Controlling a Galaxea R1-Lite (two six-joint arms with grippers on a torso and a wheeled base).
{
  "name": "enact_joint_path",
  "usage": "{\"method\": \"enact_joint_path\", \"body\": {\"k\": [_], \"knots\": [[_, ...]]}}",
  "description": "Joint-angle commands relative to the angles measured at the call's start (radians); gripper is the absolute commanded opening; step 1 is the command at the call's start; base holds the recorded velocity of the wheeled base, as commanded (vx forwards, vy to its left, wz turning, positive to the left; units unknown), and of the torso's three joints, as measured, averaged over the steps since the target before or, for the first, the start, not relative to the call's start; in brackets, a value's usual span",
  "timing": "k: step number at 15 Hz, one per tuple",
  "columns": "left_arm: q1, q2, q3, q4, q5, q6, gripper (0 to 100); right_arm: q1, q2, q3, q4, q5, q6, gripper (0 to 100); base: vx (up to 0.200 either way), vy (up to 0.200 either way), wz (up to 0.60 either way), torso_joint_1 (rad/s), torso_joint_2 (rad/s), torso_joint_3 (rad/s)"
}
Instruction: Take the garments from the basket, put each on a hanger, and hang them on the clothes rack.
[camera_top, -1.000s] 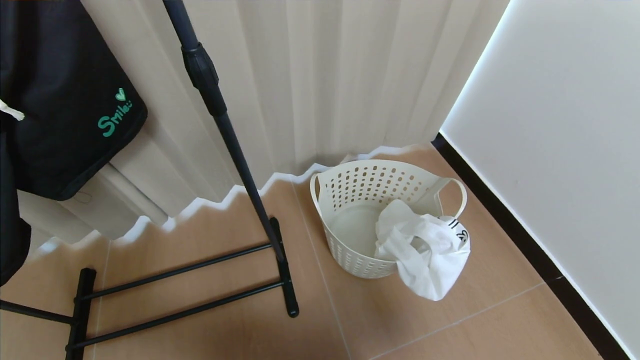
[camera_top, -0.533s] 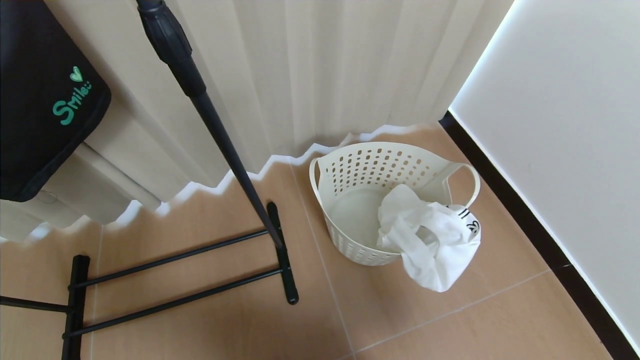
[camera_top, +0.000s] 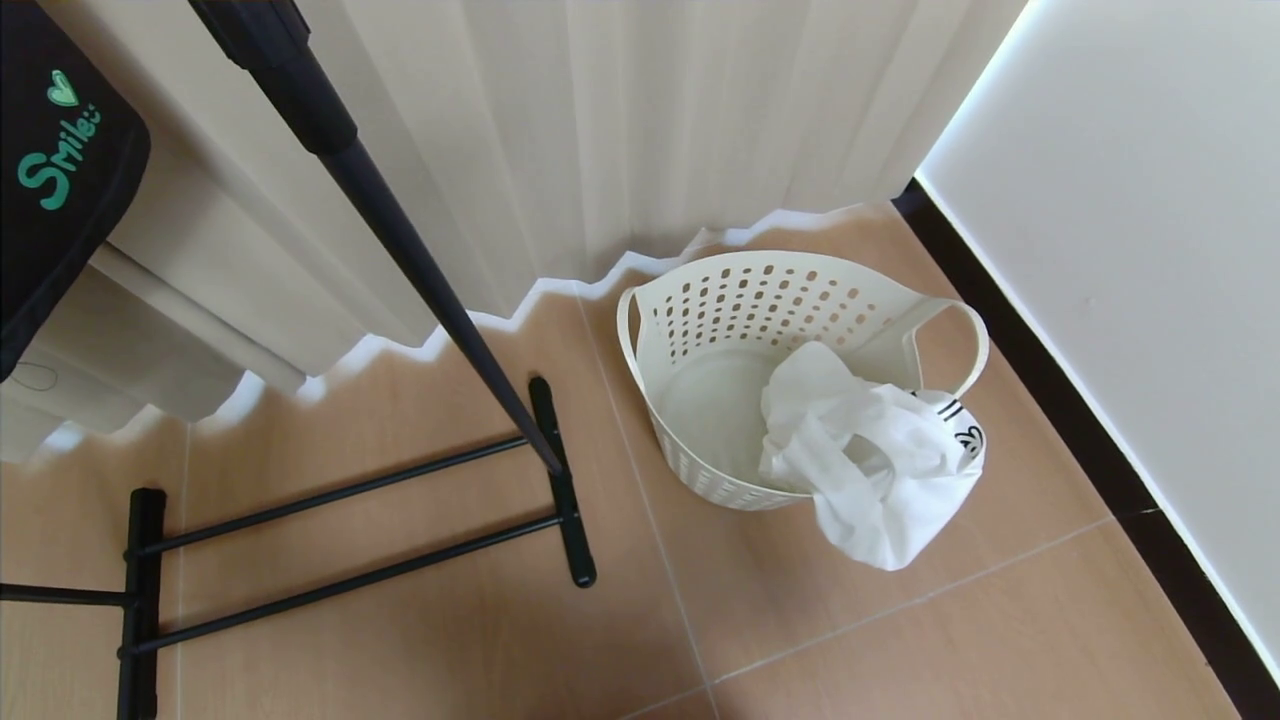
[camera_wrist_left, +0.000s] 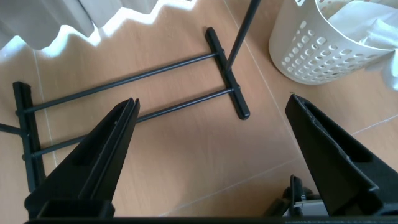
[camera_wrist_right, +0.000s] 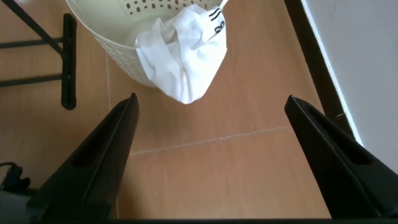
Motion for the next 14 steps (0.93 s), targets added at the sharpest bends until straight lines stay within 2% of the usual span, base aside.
{"method": "enact_joint_path", "body": {"k": [1, 3, 4, 5, 6, 7, 9, 11, 12, 13, 14], "knots": [[0.0, 0.001, 0.0, 0.001, 0.0, 0.0, 100, 0.05, 0.253, -0.022, -0.036, 0.036, -0.039, 100, 0.0, 0.0, 0.0, 0.0, 0.0, 0.0], [0.0, 0.001, 0.0, 0.001, 0.0, 0.0, 100, 0.119, 0.525, -0.13, -0.084, 0.042, -0.042, 100, 0.0, 0.0, 0.0, 0.0, 0.0, 0.0], [0.0, 0.001, 0.0, 0.0, 0.0, 0.0, 100, 0.126, 0.679, -0.232, -0.085, 0.042, -0.064, 100, 0.0, 0.0, 0.0, 0.0, 0.0, 0.0], [0.0, 0.001, 0.0, 0.0, 0.0, 0.0, 100, 0.126, 0.791, -0.306, -0.085, 0.041, -0.143, 100, 0.0, 0.0, 0.0, 0.0, 0.0, 0.0], [0.0, 0.001, 0.0, 0.0, 0.0, 0.0, 100, 0.125, 0.897, -0.39, -0.084, 0.039, -0.274, 100, 0.0, 0.0, 0.0, 0.0, 0.0, 0.0], [0.0, 0.001, 0.0, 0.0, 0.0, 0.0, 100, 0.122, 0.963, -0.439, -0.082, 0.039, -0.364, 100, 0.0, 0.0, 0.0, 0.0, 0.0, 0.0], [0.0, 0.001, 0.0, 0.0, 0.0, 0.0, 100, 0.122, 1.17, -0.608, -0.079, 0.041, -0.669, 100, 0.0, 0.0, 0.0, 0.0, 0.0, 0.0], [0.0, 0.001, 0.0, 0.001, 0.0, 0.0, 100, 0.131, 1.367, -0.772, -0.07, 0.024, -0.889, 100, 0.0, 0.0, 0.0, 0.0, 0.0, 0.0], [0.0, 0.001, 0.0, 0.0, 0.002, 0.0, 100, 0.143, 1.448, -0.854, -0.068, -0.002, -0.99, 100, 0.0, 0.0, 0.0, 0.0, 0.0, 0.0], [0.0, 0.001, 0.0, 0.0, 0.0, 0.0, 100, 0.154, 1.494, -0.897, -0.068, -0.024, -1.038, 100, 0.0, 0.0, 0.0, 0.0, 0.0, 0.0], [0.0, 0.001, 0.0, 0.0, 0.002, 0.0, 100, 0.181, 1.588, -0.982, -0.068, -0.071, -1.099, 100, 0.0, 0.0, 0.0, 0.0, 0.0, 0.0]]}}
